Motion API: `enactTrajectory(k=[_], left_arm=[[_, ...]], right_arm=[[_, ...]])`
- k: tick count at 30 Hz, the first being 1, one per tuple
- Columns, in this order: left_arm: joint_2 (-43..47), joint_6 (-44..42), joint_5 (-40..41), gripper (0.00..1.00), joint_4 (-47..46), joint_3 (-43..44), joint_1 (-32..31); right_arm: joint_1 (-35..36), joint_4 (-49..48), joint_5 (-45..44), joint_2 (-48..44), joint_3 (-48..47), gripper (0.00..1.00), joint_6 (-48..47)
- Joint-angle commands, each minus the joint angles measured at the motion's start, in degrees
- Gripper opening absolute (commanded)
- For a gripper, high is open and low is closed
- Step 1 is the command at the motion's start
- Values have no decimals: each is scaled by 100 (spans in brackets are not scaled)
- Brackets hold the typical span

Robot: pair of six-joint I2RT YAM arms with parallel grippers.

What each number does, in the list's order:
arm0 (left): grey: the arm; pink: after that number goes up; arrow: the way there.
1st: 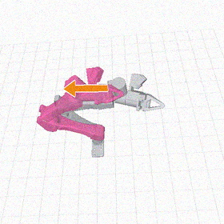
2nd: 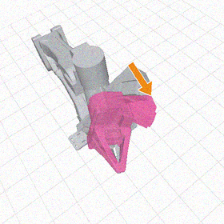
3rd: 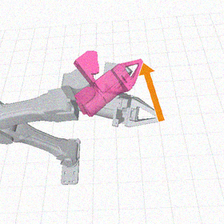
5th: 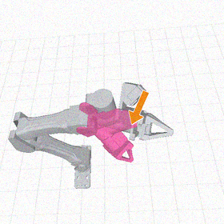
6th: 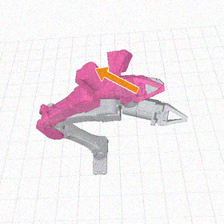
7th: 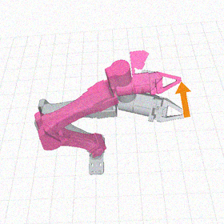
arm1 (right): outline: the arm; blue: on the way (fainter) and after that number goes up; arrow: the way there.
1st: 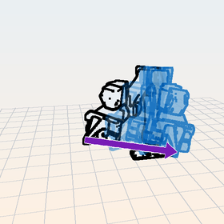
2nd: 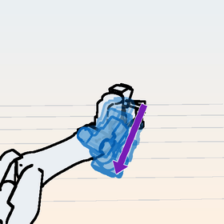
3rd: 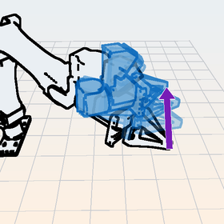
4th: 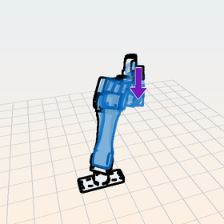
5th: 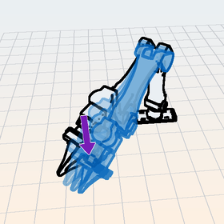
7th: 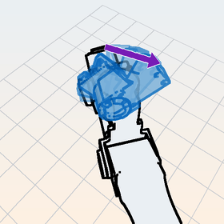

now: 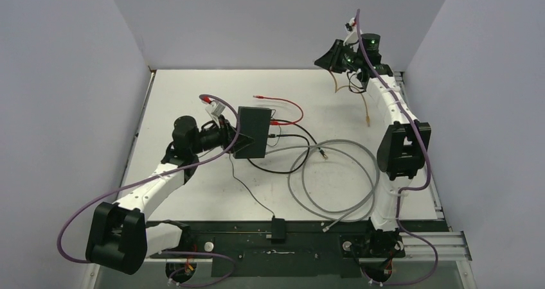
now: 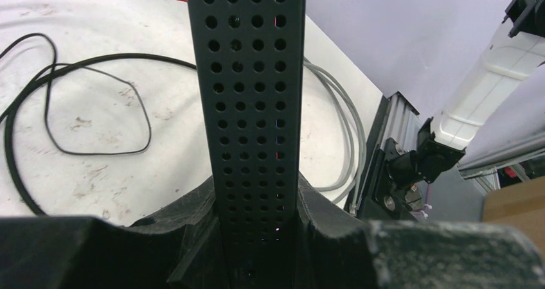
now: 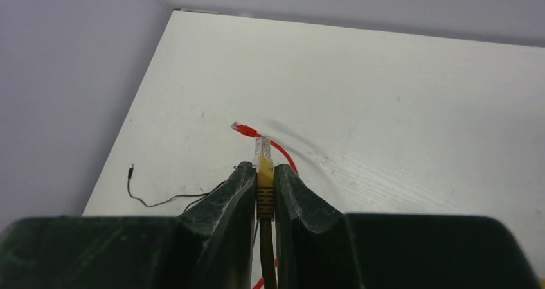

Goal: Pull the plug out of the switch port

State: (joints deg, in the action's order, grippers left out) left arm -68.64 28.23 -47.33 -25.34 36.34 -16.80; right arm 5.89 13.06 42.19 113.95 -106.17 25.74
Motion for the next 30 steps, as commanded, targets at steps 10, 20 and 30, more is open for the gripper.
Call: enactTrajectory(k=[10,20,30], left_arm=[[433,-37,335,0,-683,-135,178],[478,536,246,0,-1590,-360,181],[378,1056,309,0,-2237,-478,165]], right_arm=[[-84,680,-947,688,-1950,5,-907],[-75,582,-667,1770,-2374,5,-391],[-54,218,-414,2583,-2798,6,349]])
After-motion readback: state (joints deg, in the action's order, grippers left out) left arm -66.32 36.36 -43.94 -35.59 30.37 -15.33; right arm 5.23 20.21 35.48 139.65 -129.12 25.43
